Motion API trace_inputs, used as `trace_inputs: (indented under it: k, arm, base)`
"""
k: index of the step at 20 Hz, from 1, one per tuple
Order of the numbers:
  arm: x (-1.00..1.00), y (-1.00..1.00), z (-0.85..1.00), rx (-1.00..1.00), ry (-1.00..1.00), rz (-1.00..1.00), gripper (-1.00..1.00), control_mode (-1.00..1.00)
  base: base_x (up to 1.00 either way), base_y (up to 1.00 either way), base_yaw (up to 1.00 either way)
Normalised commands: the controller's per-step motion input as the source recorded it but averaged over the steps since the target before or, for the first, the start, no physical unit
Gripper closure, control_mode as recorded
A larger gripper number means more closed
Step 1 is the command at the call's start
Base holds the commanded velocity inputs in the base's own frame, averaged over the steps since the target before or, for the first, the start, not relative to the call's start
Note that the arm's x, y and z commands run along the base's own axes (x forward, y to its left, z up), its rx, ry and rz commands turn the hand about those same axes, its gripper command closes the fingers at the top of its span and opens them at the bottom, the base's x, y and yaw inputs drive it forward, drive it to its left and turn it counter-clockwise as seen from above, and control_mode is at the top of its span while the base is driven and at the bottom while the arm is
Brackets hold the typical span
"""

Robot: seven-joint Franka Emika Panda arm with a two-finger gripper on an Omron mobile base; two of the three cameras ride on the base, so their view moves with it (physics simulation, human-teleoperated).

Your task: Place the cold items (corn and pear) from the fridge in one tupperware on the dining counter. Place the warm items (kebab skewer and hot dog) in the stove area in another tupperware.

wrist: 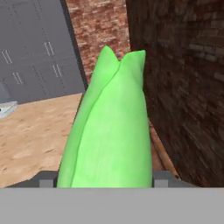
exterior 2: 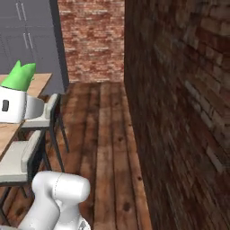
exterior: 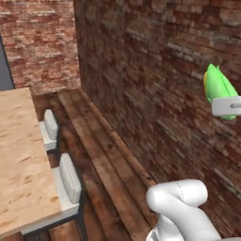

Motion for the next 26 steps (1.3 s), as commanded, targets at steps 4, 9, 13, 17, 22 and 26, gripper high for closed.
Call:
trace_inputs:
  k: [4, 9, 13, 17, 22, 26]
  arm:
    - [0.00, 0.00, 0.00, 0.00, 0.00, 0.00, 1.00, 1.00]
    - [0.00, 0.00, 0.00, 0.00, 0.00, 0.00, 1.00, 1.00]
    - [0.00, 0.00, 0.00, 0.00, 0.00, 0.00, 1.00, 1.00]
    - [0.00, 0.00, 0.00, 0.00, 0.00, 0.00, 1.00, 1.00]
    - [0.00, 0.00, 0.00, 0.00, 0.00, 0.00, 1.00, 1.00]
    - [0.00, 0.00, 0.00, 0.00, 0.00, 0.00, 1.00, 1.00]
  base:
    - [1.00, -0.84, 0.51]
    - [1.00, -0.83, 0.51]
    - [1.00, -0.80, 0.49]
    - [1.00, -0.76, 0.48]
    - [1.00, -0.71, 0.51]
    - [1.00, -0.72, 0.51]
